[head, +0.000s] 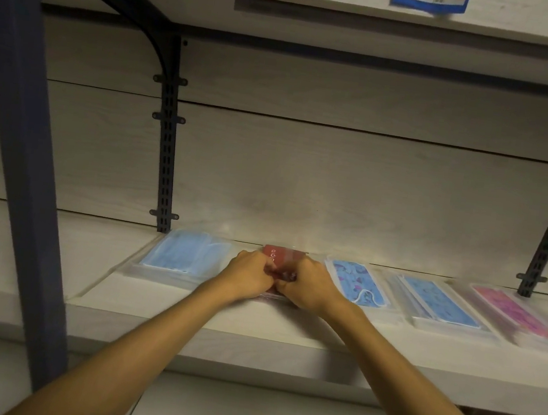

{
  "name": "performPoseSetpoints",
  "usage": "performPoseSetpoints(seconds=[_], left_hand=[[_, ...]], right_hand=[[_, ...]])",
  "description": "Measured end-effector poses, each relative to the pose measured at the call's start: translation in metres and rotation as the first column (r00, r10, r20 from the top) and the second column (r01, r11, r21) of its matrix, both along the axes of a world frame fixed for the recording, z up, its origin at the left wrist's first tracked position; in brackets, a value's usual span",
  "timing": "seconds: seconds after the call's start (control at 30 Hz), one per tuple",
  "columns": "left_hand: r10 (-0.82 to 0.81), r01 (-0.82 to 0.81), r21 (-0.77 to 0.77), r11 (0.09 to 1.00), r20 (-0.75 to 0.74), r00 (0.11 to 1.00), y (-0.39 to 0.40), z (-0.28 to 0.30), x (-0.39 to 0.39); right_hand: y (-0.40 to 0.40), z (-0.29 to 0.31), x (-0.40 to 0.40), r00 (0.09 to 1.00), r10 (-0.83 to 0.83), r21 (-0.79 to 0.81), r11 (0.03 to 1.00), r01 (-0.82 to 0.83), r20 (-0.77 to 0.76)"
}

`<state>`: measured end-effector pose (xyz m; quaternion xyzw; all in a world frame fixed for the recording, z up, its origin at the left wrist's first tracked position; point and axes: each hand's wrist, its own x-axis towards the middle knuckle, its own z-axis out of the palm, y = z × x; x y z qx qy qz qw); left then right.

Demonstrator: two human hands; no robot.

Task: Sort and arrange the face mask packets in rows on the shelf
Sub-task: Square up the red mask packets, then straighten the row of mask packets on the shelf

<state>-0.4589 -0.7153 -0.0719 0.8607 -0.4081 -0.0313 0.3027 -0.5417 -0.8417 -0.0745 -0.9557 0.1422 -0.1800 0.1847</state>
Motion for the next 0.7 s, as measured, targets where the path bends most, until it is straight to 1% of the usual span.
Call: performPoseSetpoints(seconds=[0.1,0.2,0.23,0.3,0.37,0.43,0.5,0.6,0.7], left_hand=[[0.011,-0.012,0.010,1.000,0.033,0.999,0.000,0.004,-0.003],[0.080,-0.073,-0.096,0.993,0.074,0.994,0.009,0.016,-0.004],[0.116,-0.103,-0.110,0.989,0.123,0.986,0.015,0.021,-0.003],[0.177,-0.163,-0.071,0.984,0.276,0.945,0.030,0.029,0.003],[0.217,-0.231,-0.011,0.973,0.393,0.894,0.047,0.035,0.012],[0.250,-0.297,0.032,0.954,0.457,0.853,0.063,0.039,0.024],[0.264,-0.339,0.080,0.938,0.469,0.843,0.079,0.038,0.036],[0.262,-0.336,0.126,0.933,0.401,0.878,0.099,0.033,0.057],[0.262,-0.331,0.143,0.933,0.362,0.895,0.113,0.025,0.071]], right_hand=[[-0.003,0.002,0.001,1.000,0.009,-0.029,1.000,-0.010,-0.027],[-0.004,0.010,0.000,0.997,-0.003,-0.108,0.994,-0.005,-0.078],[-0.002,0.014,-0.001,0.997,-0.014,-0.158,0.987,0.002,-0.076],[0.006,0.021,0.000,0.999,-0.036,-0.233,0.972,0.026,-0.039],[0.017,0.028,0.004,1.000,-0.028,-0.204,0.979,0.029,0.011],[0.030,0.033,0.013,0.999,-0.012,-0.155,0.988,0.020,0.049],[0.046,0.036,0.025,0.998,-0.015,-0.111,0.994,0.022,0.056],[0.074,0.036,0.044,0.998,-0.065,-0.042,0.997,0.065,0.003],[0.099,0.037,0.061,0.988,-0.148,-0.009,0.989,0.147,-0.040]])
